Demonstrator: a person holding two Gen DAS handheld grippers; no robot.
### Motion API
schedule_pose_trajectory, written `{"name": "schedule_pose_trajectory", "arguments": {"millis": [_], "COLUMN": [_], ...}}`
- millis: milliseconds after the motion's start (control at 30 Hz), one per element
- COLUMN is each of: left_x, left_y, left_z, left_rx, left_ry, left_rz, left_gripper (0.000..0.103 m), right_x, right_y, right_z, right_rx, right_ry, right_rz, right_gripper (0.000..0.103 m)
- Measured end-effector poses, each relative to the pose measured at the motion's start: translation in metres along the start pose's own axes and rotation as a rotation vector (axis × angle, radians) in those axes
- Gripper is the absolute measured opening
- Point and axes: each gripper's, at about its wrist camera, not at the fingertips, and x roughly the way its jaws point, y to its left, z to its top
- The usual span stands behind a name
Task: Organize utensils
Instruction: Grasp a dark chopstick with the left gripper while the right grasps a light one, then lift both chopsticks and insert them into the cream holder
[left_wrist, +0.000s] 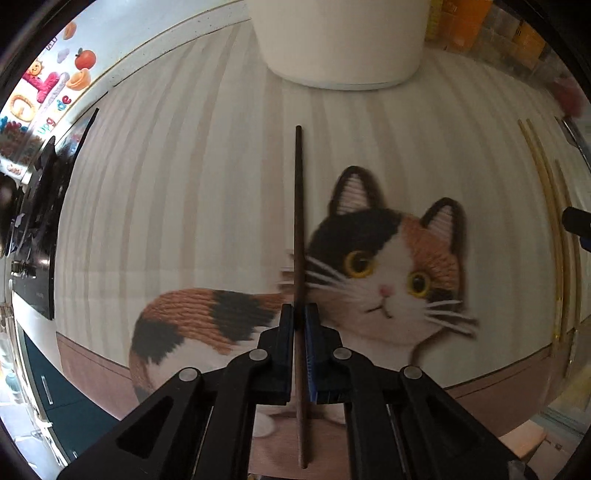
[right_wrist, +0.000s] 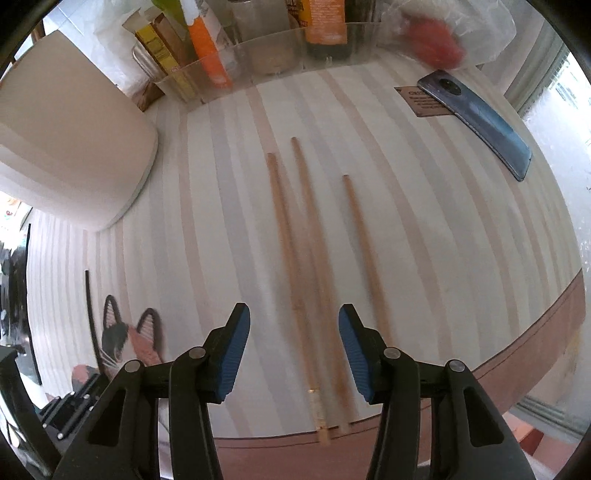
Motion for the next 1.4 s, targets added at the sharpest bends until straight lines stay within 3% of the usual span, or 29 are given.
{"name": "schedule_pose_trajectory", "arguments": {"millis": [67,167,267,333,400,567,700,733,900,1067,1200,1400], "left_x": [0.000,-0.005,0.003,0.012,0.016,0.021,0.026,0.028,0.034,0.037,0.042,0.048], "left_y": [-0.002,-0.011,0.008,0.025,0.035,0.049,0.064,0.068,0.081,0.082,0.080,0.068], "left_z": [-0.002,-0.009,0.003,0.012,0.016,0.024,0.032,0.035,0.049,0.060,0.077,0.101], "left_rx": [-0.011,-0.029,-0.053,-0.058,-0.064,-0.070,-0.079,-0.084,-0.100,-0.095,-0.081,-0.064], "left_ry": [-0.004,0.002,0.008,0.008,0.012,0.013,0.020,0.025,0.032,0.028,0.026,0.023], "left_rz": [0.009,0.009,-0.008,-0.017,-0.026,-0.046,-0.037,-0.046,-0.098,-0.095,-0.090,-0.074], "left_gripper": [0.003,0.004,0.004,0.005,0.005,0.008,0.028,0.030,0.030,0.030,0.030,0.029], "right_x": [0.004,0.012,0.020,0.023,0.031,0.031,0.029,0.027,0.020,0.021,0.025,0.026], "right_y": [-0.002,0.004,0.020,0.028,0.033,0.047,0.057,0.061,0.063,0.054,0.056,0.080], "right_z": [0.002,0.004,0.001,0.001,0.000,-0.006,-0.014,-0.021,-0.041,-0.022,0.005,0.019], "right_rx": [-0.027,-0.110,-0.237,-0.286,-0.302,-0.346,-0.344,-0.357,-0.330,-0.261,-0.259,-0.303], "right_ry": [0.006,0.018,-0.015,-0.028,0.023,0.005,0.055,0.063,0.107,0.192,0.201,0.242], "right_rz": [0.008,0.011,-0.100,-0.141,-0.133,-0.182,-0.097,-0.085,-0.046,-0.012,-0.045,-0.120], "right_gripper": [0.052,0.043,0.035,0.019,0.010,0.009,0.007,0.007,0.007,0.008,0.008,0.009]}}
